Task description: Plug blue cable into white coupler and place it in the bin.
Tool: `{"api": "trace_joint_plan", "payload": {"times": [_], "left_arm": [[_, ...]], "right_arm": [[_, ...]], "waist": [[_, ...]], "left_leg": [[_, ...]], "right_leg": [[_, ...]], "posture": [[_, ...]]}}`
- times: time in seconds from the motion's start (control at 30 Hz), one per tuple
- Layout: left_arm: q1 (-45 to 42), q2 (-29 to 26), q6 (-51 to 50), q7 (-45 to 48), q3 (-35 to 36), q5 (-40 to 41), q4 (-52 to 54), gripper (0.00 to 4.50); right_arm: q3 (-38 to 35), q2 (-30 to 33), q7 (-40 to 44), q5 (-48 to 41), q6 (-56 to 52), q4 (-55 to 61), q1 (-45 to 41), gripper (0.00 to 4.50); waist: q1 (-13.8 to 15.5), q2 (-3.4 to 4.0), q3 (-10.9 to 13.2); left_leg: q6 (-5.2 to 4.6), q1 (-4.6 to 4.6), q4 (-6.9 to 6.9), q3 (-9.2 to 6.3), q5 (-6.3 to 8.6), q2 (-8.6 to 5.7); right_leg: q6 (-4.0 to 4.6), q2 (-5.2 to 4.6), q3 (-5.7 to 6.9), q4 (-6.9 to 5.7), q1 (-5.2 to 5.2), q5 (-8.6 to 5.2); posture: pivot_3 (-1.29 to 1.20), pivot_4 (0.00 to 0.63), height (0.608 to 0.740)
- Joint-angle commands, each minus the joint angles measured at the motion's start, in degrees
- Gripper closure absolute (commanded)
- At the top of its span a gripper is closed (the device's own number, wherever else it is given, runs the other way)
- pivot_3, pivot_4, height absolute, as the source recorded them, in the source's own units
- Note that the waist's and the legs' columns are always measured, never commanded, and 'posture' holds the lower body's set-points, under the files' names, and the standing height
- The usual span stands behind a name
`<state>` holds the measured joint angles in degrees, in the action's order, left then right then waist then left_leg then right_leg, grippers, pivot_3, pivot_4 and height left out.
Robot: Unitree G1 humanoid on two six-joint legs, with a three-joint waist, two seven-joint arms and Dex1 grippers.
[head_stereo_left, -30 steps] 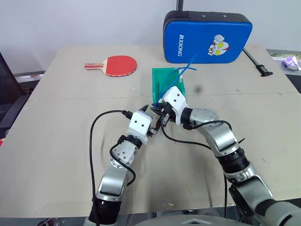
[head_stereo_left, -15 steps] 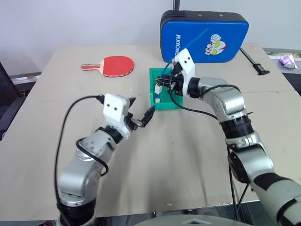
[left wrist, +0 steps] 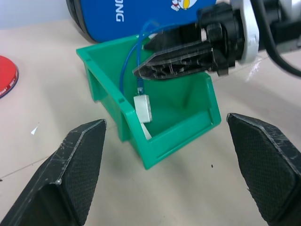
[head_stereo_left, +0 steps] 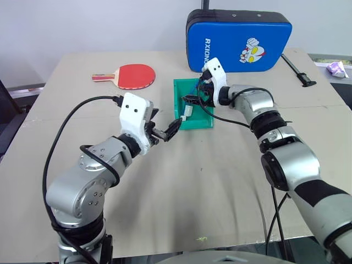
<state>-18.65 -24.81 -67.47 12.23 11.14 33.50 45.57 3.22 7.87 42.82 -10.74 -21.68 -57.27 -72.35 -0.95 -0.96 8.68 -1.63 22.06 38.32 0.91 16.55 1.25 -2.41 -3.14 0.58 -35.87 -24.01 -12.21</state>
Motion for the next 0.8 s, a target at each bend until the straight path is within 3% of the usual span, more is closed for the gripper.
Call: {"api": "trace_joint_plan", "payload": {"times": [0.03,0.2,0.33,0.4,0.5,0.63,0.8], "left_arm": [[1.0,-1.4,0.8,-0.2,0.0,-0.1,3.3,0.27],[5.9,-1.6,5.0,0.6,0.1,-0.8,5.9,0.27],[20.0,-5.4,15.2,5.7,-1.4,-5.0,6.8,0.27],[31.4,-6.5,27.1,10.2,-1.8,-10.6,1.8,0.27],[40.4,-6.6,40.6,16.3,-1.9,-14.1,-4.3,0.27],[43.1,-5.8,48.4,20.3,-1.0,-14.0,-9.1,0.27],[43.4,-6.1,52.2,22.4,-1.2,-15.0,-12.6,0.27]], "right_arm": [[-1.6,3.4,1.0,0.1,1.4,4.8,1.0,0.07],[-1.0,10.0,11.9,-2.5,2.0,21.8,12.7,0.07],[-5.2,15.7,22.5,-11.3,5.4,41.7,29.5,0.07],[-6.9,20.3,24.8,-10.9,8.9,47.7,44.8,0.07],[-10.2,21.2,23.0,-13.3,9.0,51.7,57.2,0.07],[-8.8,24.7,26.5,-10.5,16.2,52.8,66.3,0.07],[-9.8,24.6,24.5,-12.5,15.4,53.6,67.9,0.07]], "waist": [[0.1,0.0,0.0],[0.4,0.0,0.0],[0.1,0.05,0.0],[0.1,0.13,0.1],[1.1,0.09,-0.2],[1.3,0.39,0.1],[1.0,0.19,0.0]], "left_leg": [[0.01,-0.01,0.0,0.0,0.0,0.0],[0.03,0.02,0.03,-0.08,-0.02,-0.05],[0.03,0.03,-0.1,-0.03,0.0,0.0],[0.03,0.02,-0.16,-0.02,0.01,0.03],[-0.23,-0.49,-0.26,-0.11,0.18,0.03],[-0.3,-0.34,0.06,0.19,0.17,-0.03],[-0.36,-0.58,0.19,0.34,0.13,0.04]], "right_leg": [[0.0,0.0,0.0,0.0,0.0,0.0],[0.01,-0.1,-0.01,0.03,0.01,0.0],[0.0,-0.14,-0.15,0.01,-0.02,0.0],[0.0,-0.35,-0.13,0.13,-0.06,-0.01],[0.27,-0.42,0.01,0.14,0.43,-0.34],[0.45,-0.45,-0.09,-0.03,0.18,-0.29],[0.23,-0.19,-0.01,-0.03,0.35,-0.24]], "posture": [[0.0,0.15,0.728],[0.0,0.15,0.728],[0.0,0.15,0.728],[0.0,0.15,0.728],[0.0,0.15,0.728],[0.0,0.15,0.728],[0.0,0.15,0.728]]}}
